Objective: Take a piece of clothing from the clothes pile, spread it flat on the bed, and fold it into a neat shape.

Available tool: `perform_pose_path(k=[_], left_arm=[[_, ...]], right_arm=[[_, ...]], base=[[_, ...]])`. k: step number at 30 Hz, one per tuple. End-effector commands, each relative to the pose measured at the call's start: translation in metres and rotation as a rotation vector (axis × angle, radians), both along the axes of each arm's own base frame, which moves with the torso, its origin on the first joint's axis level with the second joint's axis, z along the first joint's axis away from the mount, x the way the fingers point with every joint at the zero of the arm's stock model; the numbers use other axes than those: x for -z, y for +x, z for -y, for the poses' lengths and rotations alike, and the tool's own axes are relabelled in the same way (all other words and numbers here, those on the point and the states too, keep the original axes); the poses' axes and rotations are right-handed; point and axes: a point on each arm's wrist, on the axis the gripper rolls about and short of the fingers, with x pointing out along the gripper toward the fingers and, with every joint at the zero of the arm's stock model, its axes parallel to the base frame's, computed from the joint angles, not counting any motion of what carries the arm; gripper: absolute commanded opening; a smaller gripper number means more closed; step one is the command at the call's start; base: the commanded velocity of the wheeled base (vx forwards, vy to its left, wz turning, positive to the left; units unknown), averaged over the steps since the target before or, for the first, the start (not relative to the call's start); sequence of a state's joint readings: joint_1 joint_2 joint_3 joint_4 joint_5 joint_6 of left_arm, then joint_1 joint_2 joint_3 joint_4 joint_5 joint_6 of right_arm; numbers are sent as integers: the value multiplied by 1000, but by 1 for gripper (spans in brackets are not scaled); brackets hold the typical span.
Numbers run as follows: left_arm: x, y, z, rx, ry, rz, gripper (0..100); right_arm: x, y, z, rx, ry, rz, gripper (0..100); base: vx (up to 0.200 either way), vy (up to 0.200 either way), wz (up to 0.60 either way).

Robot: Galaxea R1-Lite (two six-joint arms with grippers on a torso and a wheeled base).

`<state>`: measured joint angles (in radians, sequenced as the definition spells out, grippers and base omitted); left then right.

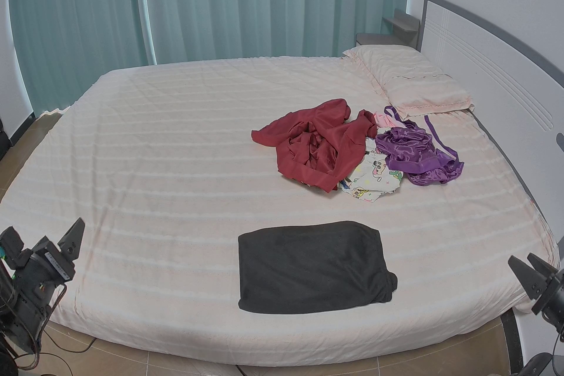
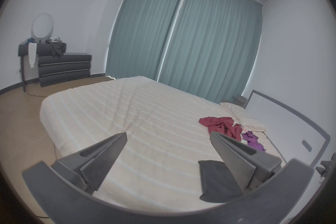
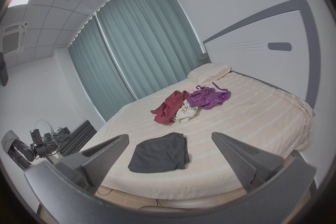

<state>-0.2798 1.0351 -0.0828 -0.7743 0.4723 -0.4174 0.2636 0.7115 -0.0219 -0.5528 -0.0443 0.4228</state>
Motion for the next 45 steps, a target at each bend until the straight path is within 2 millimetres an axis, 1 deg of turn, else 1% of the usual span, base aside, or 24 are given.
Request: perform_pose_path(k=[1,5,6,7,11,12,17,19,20,21,23,27,32,33,34,35,37,39,41,43,45], left_arm=[[24,-87,-28,-139,65,110,100],[41,-110,-34,-141,170,97,100],[41,-110,-34,-141,170,97,100],[47,-114,-35,-155,177,87,100],[53,-117,-35,-186,193,42,100],[53,-117,-35,-188,193,44,100],[56,-120,-35,-251,221,33,100],[56,-124,-35,-285,258,45,100],[56,-124,-35,-285,258,45,100],[56,-125,-34,-291,289,49,100],[55,-125,-34,-292,288,56,100],[55,-125,-35,-300,296,56,100],[55,-126,-35,-339,302,49,100],[55,-127,-36,-381,326,34,100],[55,-127,-36,-384,328,33,100],[55,-127,-36,-392,349,24,100],[55,-127,-36,-389,373,12,100],[55,-127,-36,-388,385,4,100],[55,-126,-36,-365,425,-12,100],[55,-126,-35,-318,429,-5,100],[55,-126,-35,-309,429,-5,100]], right_arm=[[41,-70,18,78,9,153,100],[43,-70,18,100,-7,124,100],[43,-70,18,100,-7,124,100],[43,-70,18,101,-32,128,100],[43,-70,17,122,-104,134,100],[43,-70,17,123,-107,133,100],[44,-66,15,248,-213,72,100],[45,-68,13,192,-248,104,100],[45,-68,13,192,-248,104,100],[46,-73,11,98,-272,170,100],[46,-78,10,17,-284,216,100],[47,-80,10,0,-330,223,100],[47,-80,10,14,-360,229,100],[48,-80,11,50,-378,231,100],[47,-80,11,53,-382,232,100],[48,-79,12,106,-417,226,100],[52,-78,13,145,-444,191,100],[53,-78,13,148,-446,191,100],[53,-78,13,150,-436,189,100],[53,-78,13,162,-411,186,100],[53,-78,13,162,-408,186,100]], base=[[0,0,0],[0,0,0],[0,0,0],[0,0,0],[0,0,0],[0,0,0],[0,0,0],[0,0,0],[0,0,0],[0,0,0],[0,0,0],[0,0,0],[0,0,0],[0,0,0],[0,0,0],[0,0,0],[0,0,0],[0,0,0],[0,0,0],[0,0,0],[0,0,0]])
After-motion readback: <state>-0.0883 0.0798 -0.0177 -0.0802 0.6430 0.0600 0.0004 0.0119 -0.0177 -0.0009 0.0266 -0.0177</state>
